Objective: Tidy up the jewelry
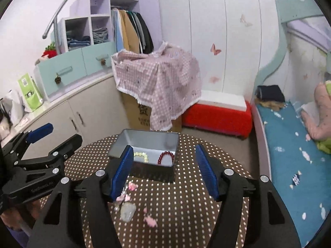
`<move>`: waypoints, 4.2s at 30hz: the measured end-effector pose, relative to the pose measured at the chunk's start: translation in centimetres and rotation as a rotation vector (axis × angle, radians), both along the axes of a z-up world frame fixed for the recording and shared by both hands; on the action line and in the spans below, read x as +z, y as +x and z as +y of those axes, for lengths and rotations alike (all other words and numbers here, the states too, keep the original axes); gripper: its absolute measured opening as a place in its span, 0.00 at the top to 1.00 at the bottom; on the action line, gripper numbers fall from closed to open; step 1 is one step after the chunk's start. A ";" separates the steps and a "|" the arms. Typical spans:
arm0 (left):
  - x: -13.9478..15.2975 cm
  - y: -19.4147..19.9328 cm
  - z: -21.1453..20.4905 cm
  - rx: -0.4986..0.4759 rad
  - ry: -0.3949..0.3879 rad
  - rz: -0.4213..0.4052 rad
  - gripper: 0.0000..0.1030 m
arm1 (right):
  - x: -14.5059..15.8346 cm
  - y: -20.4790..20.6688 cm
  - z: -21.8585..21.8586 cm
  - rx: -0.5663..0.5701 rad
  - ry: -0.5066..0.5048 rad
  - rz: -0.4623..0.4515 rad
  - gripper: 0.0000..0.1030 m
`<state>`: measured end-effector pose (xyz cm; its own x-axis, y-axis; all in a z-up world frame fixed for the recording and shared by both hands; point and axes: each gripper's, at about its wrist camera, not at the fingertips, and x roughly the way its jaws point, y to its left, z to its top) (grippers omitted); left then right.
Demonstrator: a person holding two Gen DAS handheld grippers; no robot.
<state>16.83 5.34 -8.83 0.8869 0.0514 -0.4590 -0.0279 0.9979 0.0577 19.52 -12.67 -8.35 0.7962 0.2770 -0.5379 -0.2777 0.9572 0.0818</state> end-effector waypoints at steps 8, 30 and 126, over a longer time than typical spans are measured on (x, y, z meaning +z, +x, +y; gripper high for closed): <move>-1.0 -4.7 0.8 0.014 -0.020 0.009 0.13 | -0.8 -4.6 -0.4 -0.019 -0.058 -0.001 0.38; -12.3 -1.0 1.9 -0.114 -0.102 0.366 0.32 | -11.1 -2.6 0.0 -0.021 -0.102 0.249 0.38; -6.6 2.4 0.2 -0.419 -0.254 0.287 0.93 | -14.9 1.9 2.7 0.186 -0.128 0.344 0.84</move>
<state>19.25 5.56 -15.39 0.6459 -0.4218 -0.6363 0.3548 0.9039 -0.2390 21.43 -9.98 -23.29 0.5066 0.3130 -0.8034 -0.4244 0.9016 0.0836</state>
